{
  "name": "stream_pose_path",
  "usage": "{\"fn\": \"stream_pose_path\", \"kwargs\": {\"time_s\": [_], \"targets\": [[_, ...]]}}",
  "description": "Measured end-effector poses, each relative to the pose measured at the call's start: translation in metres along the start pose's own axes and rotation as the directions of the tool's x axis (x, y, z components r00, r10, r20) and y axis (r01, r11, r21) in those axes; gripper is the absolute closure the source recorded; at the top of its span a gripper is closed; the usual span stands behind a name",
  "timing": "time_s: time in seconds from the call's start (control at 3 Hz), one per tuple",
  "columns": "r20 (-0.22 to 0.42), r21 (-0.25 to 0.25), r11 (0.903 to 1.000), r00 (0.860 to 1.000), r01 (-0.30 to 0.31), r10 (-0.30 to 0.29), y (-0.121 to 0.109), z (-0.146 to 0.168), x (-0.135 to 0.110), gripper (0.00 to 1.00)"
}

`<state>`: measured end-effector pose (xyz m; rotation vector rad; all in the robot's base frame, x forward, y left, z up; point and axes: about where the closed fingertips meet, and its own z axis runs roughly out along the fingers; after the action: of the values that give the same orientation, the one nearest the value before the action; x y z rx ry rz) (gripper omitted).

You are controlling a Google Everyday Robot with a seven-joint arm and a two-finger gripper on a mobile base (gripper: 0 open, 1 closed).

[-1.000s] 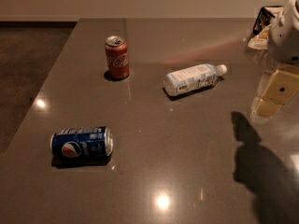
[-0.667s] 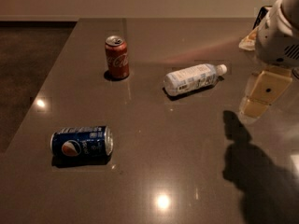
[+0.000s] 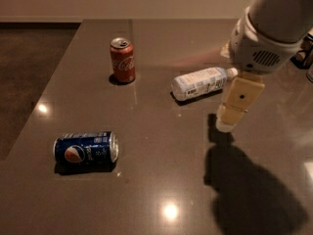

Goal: Place pepsi can upright

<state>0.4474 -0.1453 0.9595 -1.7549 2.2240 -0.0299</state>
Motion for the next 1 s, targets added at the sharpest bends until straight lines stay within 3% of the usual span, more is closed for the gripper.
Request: {"fn": "stream_pose_path", "kwargs": {"time_s": [0.33, 1.0], "targets": [[0.045, -0.052, 0.9968, 0.997, 0.060, -0.058, 0.032, 0.030, -0.066, 0.00], [0.062, -0.077, 0.9937, 0.995, 0.082, -0.077, 0.036, 0.030, -0.078, 0.00]]}}
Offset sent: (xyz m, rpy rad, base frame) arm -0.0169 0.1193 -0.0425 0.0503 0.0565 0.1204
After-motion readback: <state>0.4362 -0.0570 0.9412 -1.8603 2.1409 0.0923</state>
